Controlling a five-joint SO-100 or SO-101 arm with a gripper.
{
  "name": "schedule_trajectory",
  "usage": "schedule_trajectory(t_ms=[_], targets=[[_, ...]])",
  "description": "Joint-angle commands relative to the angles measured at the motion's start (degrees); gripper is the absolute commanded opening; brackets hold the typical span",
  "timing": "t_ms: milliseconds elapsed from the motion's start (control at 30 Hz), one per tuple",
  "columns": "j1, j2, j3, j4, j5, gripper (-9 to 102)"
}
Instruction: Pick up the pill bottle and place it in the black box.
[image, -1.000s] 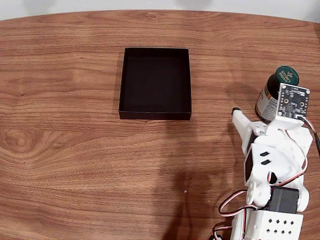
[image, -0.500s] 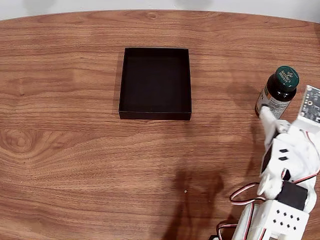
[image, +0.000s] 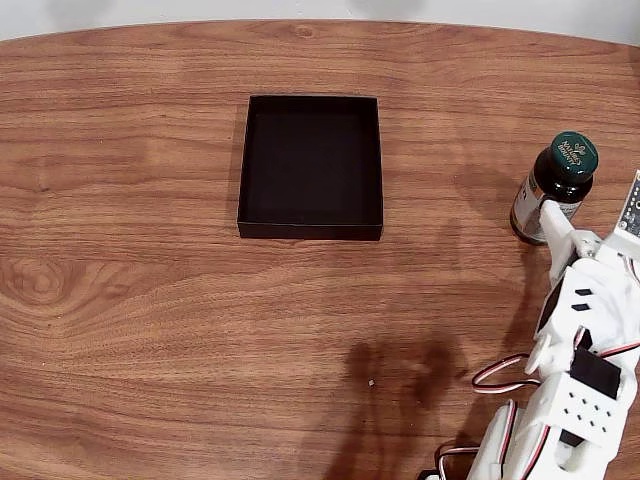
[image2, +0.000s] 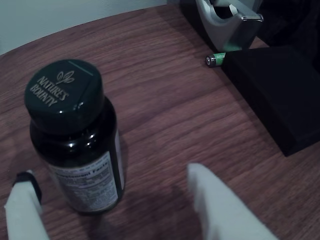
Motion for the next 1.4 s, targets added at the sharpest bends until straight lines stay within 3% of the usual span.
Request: schedule_trajectory(t_ms=[0,233,533,833,1367], targets=[[-2.02,-0.62,-1.23,-2.46,0.26,36],[-5.71,-3.25,-1.49,-3.78,1.14,36],[-6.77,-14.33,-2.02,-14.59,1.85,36],[-8.26,-21.45,-4.83,-18.37,1.58,36],[-5.98,-39.55,-13.71,-26.72,1.58,37]])
